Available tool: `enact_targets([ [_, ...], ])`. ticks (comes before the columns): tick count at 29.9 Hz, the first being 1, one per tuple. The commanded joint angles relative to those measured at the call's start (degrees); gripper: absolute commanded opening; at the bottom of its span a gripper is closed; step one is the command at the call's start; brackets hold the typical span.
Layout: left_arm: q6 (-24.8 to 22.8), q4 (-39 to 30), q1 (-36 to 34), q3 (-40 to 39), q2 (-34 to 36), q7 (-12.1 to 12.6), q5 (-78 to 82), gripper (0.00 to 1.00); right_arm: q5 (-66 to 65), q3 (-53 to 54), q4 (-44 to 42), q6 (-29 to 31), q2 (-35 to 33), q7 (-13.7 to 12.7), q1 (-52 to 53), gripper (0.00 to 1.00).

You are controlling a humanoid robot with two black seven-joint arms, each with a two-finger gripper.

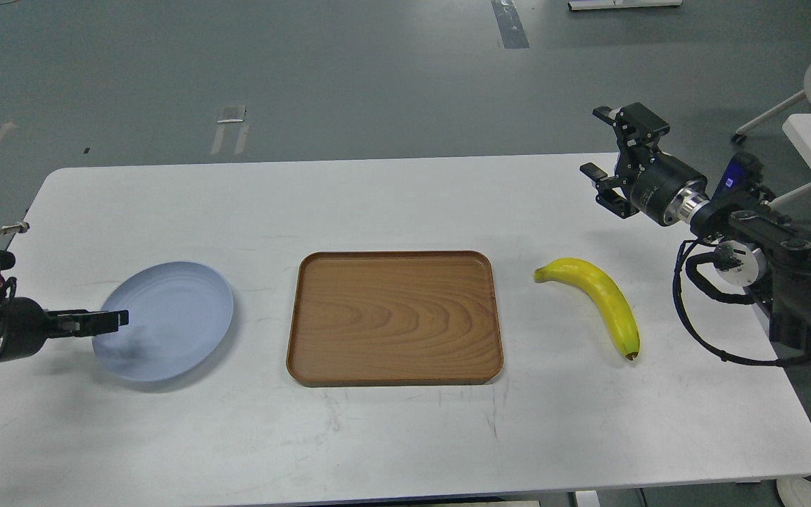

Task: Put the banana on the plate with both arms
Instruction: 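Grasp the rim of the light blue plate with the left gripper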

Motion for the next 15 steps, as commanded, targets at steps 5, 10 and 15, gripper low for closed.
enact_targets([
  [5,0.0,1.4,0.2,0.0,-0.8,0.0,-0.2,0.79,0.0,0.0,0.0,0.0,0.1,0.0,-0.2,1.00],
  [10,0.0,1.5,0.7,0.0,-1.3,0.0,-2.0,0.47,0.0,0.0,0.0,0.0,-0.1,0.0,-0.2,1.00],
  [15,-0.1,1.5,0.7,-0.1,-1.6,0.0,-2.3,0.22,0.0,-0.1,0.0,0.0,-0.1,0.0,-0.4,1.00],
])
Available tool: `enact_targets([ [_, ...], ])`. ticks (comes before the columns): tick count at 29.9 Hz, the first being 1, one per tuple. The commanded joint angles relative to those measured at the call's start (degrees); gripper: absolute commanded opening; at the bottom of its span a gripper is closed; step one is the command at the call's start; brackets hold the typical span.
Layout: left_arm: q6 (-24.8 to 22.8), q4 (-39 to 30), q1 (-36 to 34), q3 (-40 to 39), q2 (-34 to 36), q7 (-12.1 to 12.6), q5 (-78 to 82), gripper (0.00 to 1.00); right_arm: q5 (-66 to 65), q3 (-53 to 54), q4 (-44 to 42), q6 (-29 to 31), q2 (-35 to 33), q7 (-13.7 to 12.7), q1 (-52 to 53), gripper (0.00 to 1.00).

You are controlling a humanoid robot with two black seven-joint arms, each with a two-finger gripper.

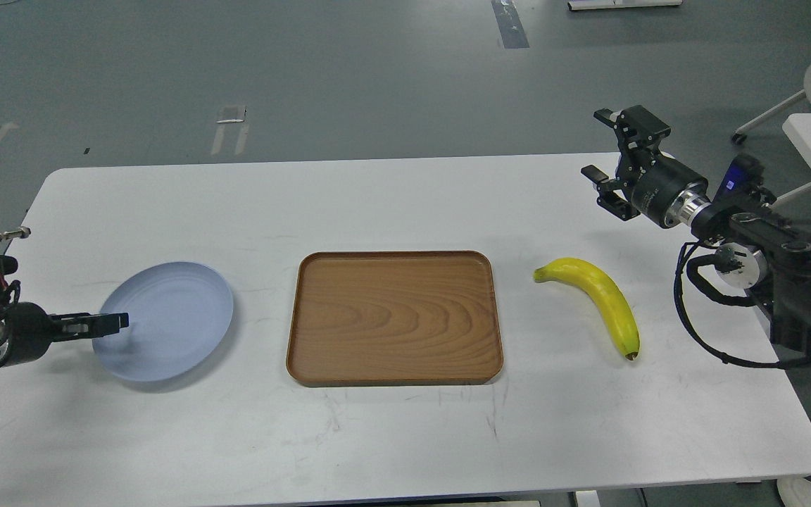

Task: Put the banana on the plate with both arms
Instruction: 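Grasp the rim of the light blue plate with the left gripper, then lift the plate with the left gripper and lower it onto the wooden tray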

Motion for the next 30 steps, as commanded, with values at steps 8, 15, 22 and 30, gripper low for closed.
enact_targets([
  [8,-0.1,0.0,-0.1,0.0,0.3,0.0,-0.1,0.00,0.0,0.0,0.0,0.0,0.0,0.0,0.0,1.00],
  [15,-0.1,0.0,-1.0,-0.1,0.8,0.0,-1.4,0.00,0.0,0.0,0.0,0.0,-0.1,0.0,0.1,1.00],
  [22,-4.7,-3.9,-6.0,-0.3,3.0,0.0,-6.9,0.00,0.0,-0.1,0.3,0.0,-0.9,0.0,0.2,1.00],
  [30,-10.3,-14.3,-18.3,-0.1,2.5,0.0,-12.1,0.00,0.0,-0.1,0.3,0.0,-2.1,0.0,0.4,1.00],
])
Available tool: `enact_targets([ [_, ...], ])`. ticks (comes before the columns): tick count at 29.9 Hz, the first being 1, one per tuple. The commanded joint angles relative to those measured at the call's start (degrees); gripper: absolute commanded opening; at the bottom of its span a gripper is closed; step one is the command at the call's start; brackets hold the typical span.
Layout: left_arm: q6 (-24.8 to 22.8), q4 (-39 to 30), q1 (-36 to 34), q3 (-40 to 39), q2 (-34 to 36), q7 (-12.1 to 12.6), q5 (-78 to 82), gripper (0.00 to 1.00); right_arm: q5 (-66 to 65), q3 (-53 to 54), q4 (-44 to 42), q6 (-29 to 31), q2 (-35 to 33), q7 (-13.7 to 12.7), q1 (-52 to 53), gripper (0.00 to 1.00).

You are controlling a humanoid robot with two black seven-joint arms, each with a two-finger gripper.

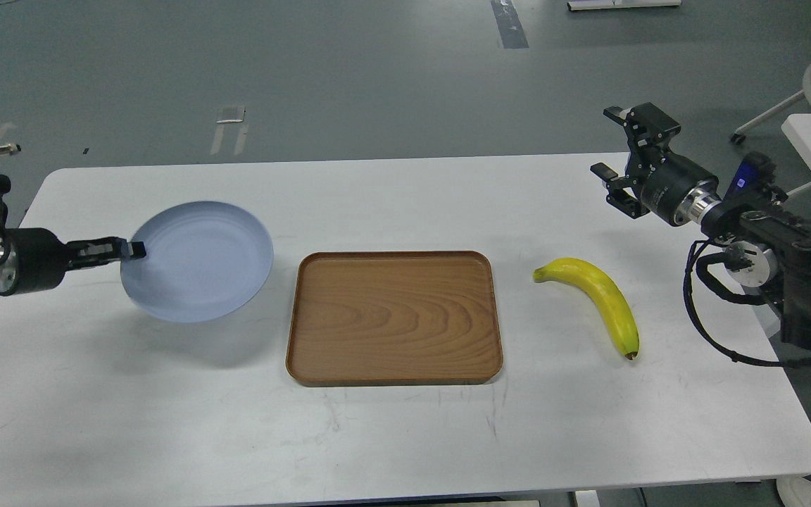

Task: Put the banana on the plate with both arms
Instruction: 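Lift the plate with the left gripper and lower it onto the wooden tray, then open the left gripper and withdraw it away from the plate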

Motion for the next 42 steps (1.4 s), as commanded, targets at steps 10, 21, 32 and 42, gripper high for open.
enact_targets([
  [10,-0.2,-5.2,-7.2,0.5,-15.8,4.3,4.3,0.00,0.0,0.0,0.1,0.0,-2.1,0.0,0.3,1.00],
  [21,1.6,-1.7,-6.6,6.1,-25.8,7.5,6.9,0.00,0.0,0.0,0.2,0.0,-3.2,0.0,1.0,1.00],
  [32,3.6,5.4,-6.0,7.5,-33.6,9.8,6.7,0.00,0.0,0.0,0.5,0.0,-3.8,0.0,1.0,1.00],
  [42,3.8,9.0,-4.8,7.5,-35.6,11.4,6.8,0.00,0.0,0.0,0.5,0.0,-4.2,0.0,0.9,1.00],
])
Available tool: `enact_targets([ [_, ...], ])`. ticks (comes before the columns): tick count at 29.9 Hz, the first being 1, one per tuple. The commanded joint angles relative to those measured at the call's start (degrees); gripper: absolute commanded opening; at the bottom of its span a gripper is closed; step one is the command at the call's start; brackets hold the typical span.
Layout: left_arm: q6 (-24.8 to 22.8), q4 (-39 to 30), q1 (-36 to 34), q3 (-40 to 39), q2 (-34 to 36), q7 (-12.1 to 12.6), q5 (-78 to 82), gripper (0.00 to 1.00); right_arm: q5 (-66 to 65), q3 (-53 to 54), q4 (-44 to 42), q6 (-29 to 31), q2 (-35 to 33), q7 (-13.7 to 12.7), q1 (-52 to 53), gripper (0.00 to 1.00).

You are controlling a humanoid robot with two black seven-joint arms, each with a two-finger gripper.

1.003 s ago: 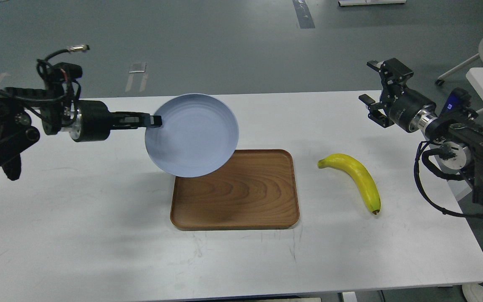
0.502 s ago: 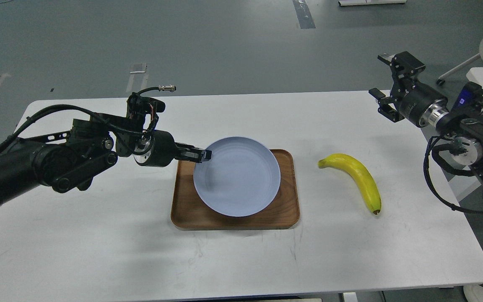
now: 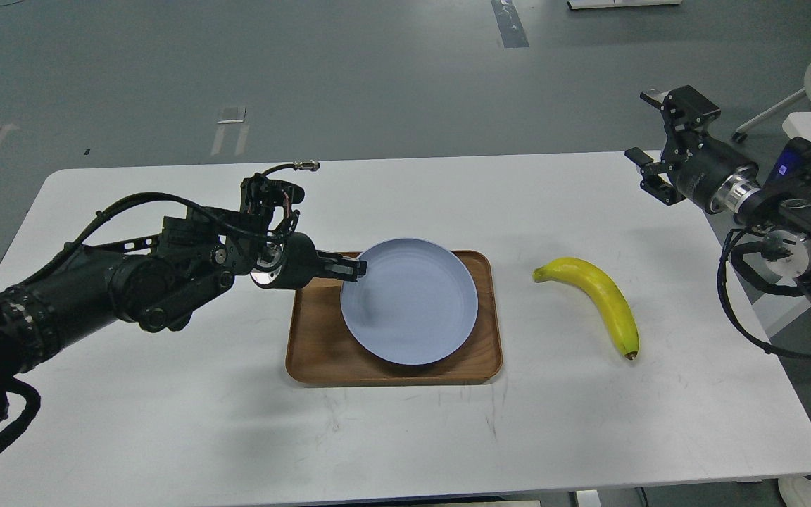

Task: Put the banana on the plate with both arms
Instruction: 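Open the left gripper and withdraw it away from the plate, then move the right gripper down to the banana and grasp its middle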

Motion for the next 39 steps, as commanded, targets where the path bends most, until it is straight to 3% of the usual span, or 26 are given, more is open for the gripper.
enact_targets([
  [1,0.0,0.4,0.3,0.0,-0.3,0.5,0.1,0.00,0.0,0.0,-0.1,0.0,0.0,0.0,0.0,1.00],
  [7,0.0,0.5,0.9,0.0,-0.4,0.8,0.1,0.03,0.0,0.0,-0.1,0.0,0.0,0.0,-0.1,1.00],
  [8,0.0,0.5,0.9,0.0,-0.3,0.9,0.1,0.09,0.0,0.0,-0.1,0.0,0.1,0.0,-0.1,1.00],
  [10,0.0,0.5,1.0,0.0,-0.3,0.8,0.1,0.49,0.0,0.0,-0.1,0.0,0.1,0.0,-0.2,1.00],
  [12,0.0,0.4,1.1,0.0,-0.3,0.8,0.1,0.63,0.0,0.0,-0.1,0.0,0.1,0.0,-0.2,1.00],
  [13,0.0,0.4,1.1,0.0,-0.3,0.7,0.1,0.75,0.0,0.0,-0.1,0.0,0.1,0.0,-0.2,1.00],
  [18,-0.2,-0.3,0.6,-0.1,0.4,0.4,-0.6,0.94,0.0,0.0,-0.1,0.0,0.1,0.0,-0.2,1.00],
  [22,0.0,-0.4,-0.2,-1.2,1.4,-0.3,-3.1,0.97,0.0,0.0,-0.1,0.0,0.3,0.0,-0.3,1.00],
  [26,0.8,-0.4,-2.3,-3.7,4.0,-2.3,-17.9,0.97,0.0,0.0,-0.1,0.0,0.4,0.0,-0.4,1.00],
  [30,1.0,-0.4,-1.6,-8.1,8.9,-8.9,-44.6,0.98,0.0,0.0,-0.1,0.0,0.2,0.0,-0.4,1.00],
  [31,1.0,-0.4,-1.6,-8.1,8.9,-8.9,-44.7,0.98,0.0,0.0,-0.1,0.0,0.2,0.0,-0.4,1.00],
  [32,0.8,-0.6,-1.1,-8.4,10.8,-10.8,-50.5,0.98,0.0,0.0,-0.1,0.0,0.2,0.0,-0.5,1.00],
  [39,-0.7,-0.8,9.5,-13.1,19.9,-11.1,-68.4,0.98,-4.4,-2.4,0.2,0.0,-0.4,0.0,0.0,1.00],
])
